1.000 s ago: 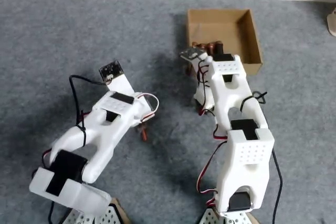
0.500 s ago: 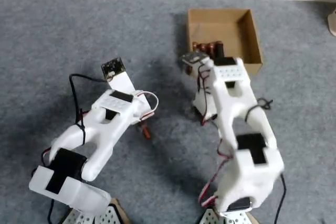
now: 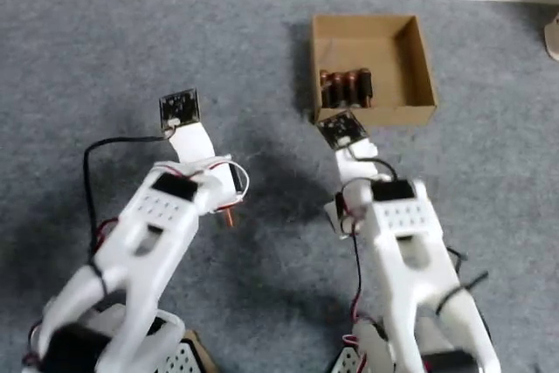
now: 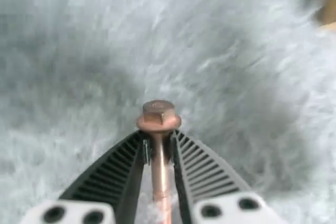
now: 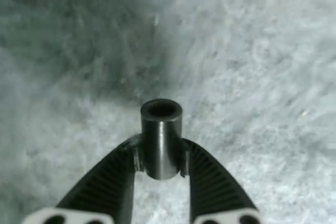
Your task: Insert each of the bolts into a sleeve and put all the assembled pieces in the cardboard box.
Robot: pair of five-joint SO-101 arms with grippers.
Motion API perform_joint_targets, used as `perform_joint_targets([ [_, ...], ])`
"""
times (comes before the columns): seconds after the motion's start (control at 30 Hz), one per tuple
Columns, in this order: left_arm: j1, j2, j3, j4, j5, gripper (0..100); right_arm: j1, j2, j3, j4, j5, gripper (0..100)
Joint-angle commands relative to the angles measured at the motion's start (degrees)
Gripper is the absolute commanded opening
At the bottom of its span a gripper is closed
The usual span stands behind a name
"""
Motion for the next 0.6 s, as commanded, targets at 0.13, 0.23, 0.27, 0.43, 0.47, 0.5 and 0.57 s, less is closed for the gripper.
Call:
perform_joint_targets([
  [0.13, 1.4, -13.3, 5.4, -11.5, -4.0, 1, -3.4, -16.7, 5.7, -13.8, -0.8, 0.5],
  [0.23, 1.5, -16.7, 7.5, -16.6, -4.0, 1, -5.4, -22.0, 12.9, -26.2, -0.8, 0.5],
  [0.27, 1.5, -17.7, 8.3, -18.5, -4.0, 1, -6.0, -23.8, 15.7, -30.4, -0.8, 0.5],
  [0.43, 1.5, -23.7, 11.9, -26.9, -3.6, 1, -6.7, -32.8, 29.1, -45.5, -1.2, 0.5],
  [0.47, 1.5, -25.0, 12.7, -28.7, -3.6, 1, -6.7, -34.6, 31.7, -47.7, -1.3, 0.5],
  [0.5, 1.5, -26.3, 13.5, -30.9, -3.6, 1, -6.7, -36.4, 34.1, -49.6, -1.8, 0.5],
  [0.57, 1.5, -28.9, 15.0, -35.7, -3.6, 1, -6.7, -40.5, 38.1, -51.9, -4.6, 0.5],
])
